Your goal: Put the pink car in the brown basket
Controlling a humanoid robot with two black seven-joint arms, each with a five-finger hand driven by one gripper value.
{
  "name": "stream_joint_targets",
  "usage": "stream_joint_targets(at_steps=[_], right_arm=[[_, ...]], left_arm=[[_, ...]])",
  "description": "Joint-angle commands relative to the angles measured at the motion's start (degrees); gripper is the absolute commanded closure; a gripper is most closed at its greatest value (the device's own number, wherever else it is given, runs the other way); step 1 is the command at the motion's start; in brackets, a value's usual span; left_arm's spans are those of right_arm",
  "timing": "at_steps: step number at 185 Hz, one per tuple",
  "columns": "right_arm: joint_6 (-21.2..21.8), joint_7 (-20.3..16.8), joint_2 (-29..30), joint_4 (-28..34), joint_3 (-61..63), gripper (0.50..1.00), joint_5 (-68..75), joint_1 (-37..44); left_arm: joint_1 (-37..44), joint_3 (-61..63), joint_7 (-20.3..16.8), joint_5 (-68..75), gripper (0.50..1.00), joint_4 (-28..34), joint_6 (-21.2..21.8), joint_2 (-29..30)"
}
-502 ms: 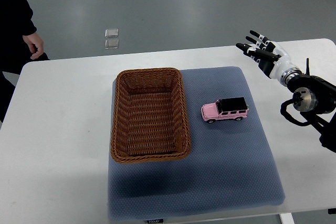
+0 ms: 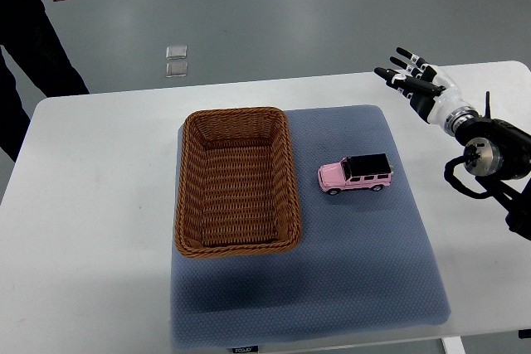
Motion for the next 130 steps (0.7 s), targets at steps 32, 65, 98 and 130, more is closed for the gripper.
stream_joint_targets(at_steps=[32,65,98,130], right_arm=[[-0.04,0.04,-0.06,-0.33,0.01,0.581,0.62,0.01],[-0.04,0.04,-0.67,-0.42,1.59,0.581,0.70,-0.43],[-0.04,0.04,-0.58,-1.12,2.03,0.581,0.70,-0.25],[-0.56,0.13,-0.50,-1.12,2.12,0.581,0.70,-0.25]], left_arm=[[0.01,-0.02,0.00,0.00,0.500,0.00,0.00,0.00],[0.01,-0.02,0.00,0.00,0.500,0.00,0.00,0.00],[0.01,-0.11,0.00,0.00,0.500,-0.08,0.00,0.00],[0.09,-0.11,0.00,0.00,0.500,-0.17,0.00,0.00]])
